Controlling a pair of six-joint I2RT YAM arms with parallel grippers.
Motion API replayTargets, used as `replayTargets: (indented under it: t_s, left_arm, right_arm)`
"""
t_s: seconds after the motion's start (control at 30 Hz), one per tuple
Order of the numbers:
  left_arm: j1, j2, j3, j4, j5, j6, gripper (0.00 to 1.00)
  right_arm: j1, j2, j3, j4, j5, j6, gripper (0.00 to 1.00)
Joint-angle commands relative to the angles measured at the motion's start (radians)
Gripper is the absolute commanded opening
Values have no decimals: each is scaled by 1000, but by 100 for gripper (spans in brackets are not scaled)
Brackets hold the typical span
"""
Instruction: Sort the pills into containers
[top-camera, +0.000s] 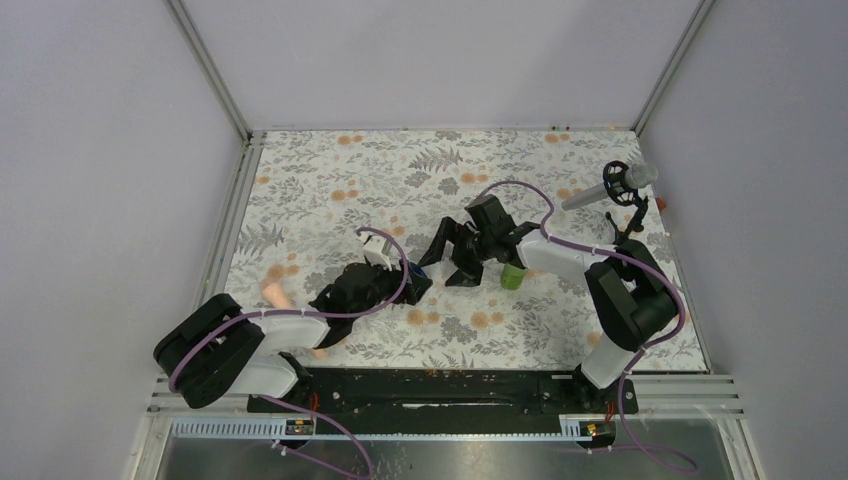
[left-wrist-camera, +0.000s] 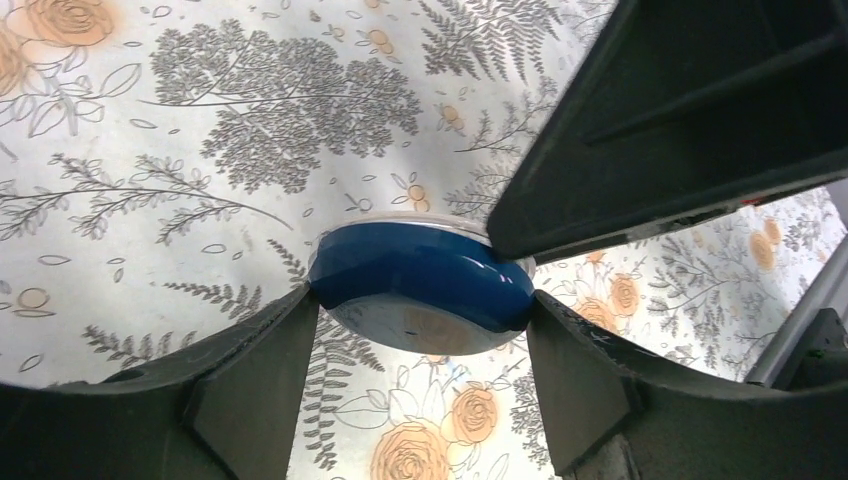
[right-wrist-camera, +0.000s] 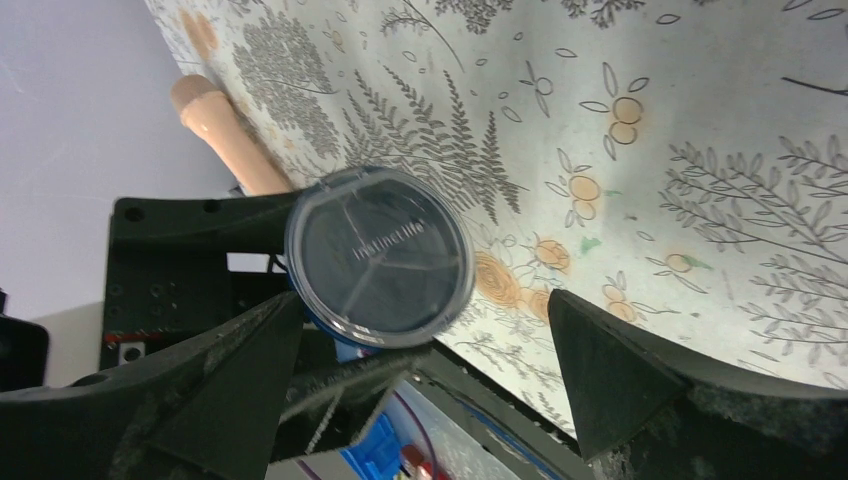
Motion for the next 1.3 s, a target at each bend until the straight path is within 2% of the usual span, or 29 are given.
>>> replayTargets:
  t_s: [0.0,0.17,0.3,0.53,0.7,0.87,1.07,1.17,1.27]
  left_arm:
    - [28,-38,4,47,-23,27,0]
    - [39,-52,-7,54,20,36,0]
    - [51,-55,-9,105,131,69,0]
    - [61,-48,24,138,314,136,0]
    - [63,-36,49,138,389,175,0]
    - [63,-24,73,124,414,189,0]
    - [64,-16,63,94,300,168,0]
    - [64,-66,4,86,98,124,3]
    - [65,-140,-60,51,-114,71,15]
  right_arm:
    - [-15,-45,-20,-77,-12,-128,99]
    - [-19,-108,-39,-53,-23,-275,99]
    - [-20,-161,-42,-55,-25,-387,99]
    - [-17,-247,-64,-19,-31,-475,98]
    - [-12,-242,-31,-64,-22,-529,88]
    - [-2,-242,-24,-86,10,-565,85]
    - [24,-242,-29,-132,123,-616,90]
    - [75,-240,-27,-148,224,-645,94]
    - [136,-211,-7,-149,301,-676,97]
